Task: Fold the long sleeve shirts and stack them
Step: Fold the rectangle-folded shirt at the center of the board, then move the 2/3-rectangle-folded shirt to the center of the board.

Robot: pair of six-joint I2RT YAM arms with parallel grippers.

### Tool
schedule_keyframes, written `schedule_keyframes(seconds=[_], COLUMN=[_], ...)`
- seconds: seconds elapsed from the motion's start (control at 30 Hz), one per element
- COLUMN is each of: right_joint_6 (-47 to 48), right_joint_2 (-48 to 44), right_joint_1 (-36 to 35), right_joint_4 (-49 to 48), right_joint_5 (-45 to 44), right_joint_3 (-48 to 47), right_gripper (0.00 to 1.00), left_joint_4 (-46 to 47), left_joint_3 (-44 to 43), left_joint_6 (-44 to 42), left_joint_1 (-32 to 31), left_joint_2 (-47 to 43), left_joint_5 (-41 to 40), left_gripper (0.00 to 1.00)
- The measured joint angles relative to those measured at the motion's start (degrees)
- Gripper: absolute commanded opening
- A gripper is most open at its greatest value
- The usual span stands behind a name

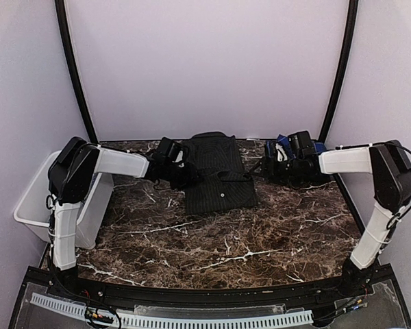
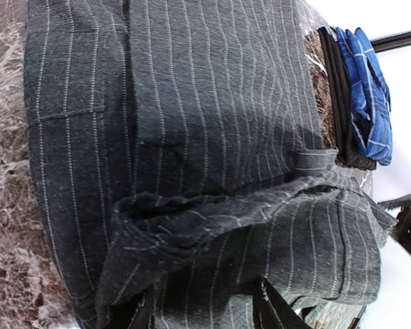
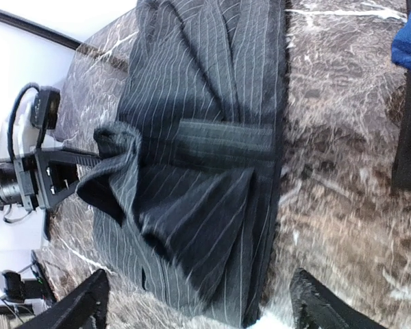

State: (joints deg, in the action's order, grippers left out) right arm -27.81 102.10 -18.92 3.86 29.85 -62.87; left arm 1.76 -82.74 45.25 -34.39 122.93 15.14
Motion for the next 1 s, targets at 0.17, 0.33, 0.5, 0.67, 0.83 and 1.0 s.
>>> schedule_keyframes(seconds=[0.17, 0.33, 0.5, 0.67, 0.83, 1.0], right_joint_6=[1.7, 2.4, 3.0, 3.4, 3.5, 3.3], right_joint_2=[-7.8, -8.9, -6.4, -1.8, 0.4, 1.0], right_joint_1=[-2.5, -3.8, -6.1, -7.1, -7.6, -8.4], right_joint_4=[-0.6, -0.4, -0.7, -0.9, -1.6, -2.2], right_joint_5=[-5.1, -8.9, -10.6, -11.8, -12.0, -12.0], right_joint_3=[8.7, 13.2, 13.5, 12.7, 10.8, 10.4], right_gripper=[0.61, 0.43, 0.36, 0.32, 0.31, 0.25], left_joint_4=[-2.4, -3.6, -3.8, -5.3, -6.1, -6.6], left_joint_3=[0.4, 5.6, 12.4, 19.8, 20.7, 20.1], left_joint_6=[-1.9, -2.9, -3.3, -3.9, -4.4, -4.6], left_joint_1=[0.0, 0.0, 0.0, -0.4, -1.9, -3.1], left_joint_2=[-3.0, -12.6, -18.8, -19.3, -17.9, -14.7], left_joint_5=[2.0, 2.8, 4.3, 6.6, 8.3, 9.2], left_gripper=[0.53, 0.51, 0.49, 0.47, 0.47, 0.42])
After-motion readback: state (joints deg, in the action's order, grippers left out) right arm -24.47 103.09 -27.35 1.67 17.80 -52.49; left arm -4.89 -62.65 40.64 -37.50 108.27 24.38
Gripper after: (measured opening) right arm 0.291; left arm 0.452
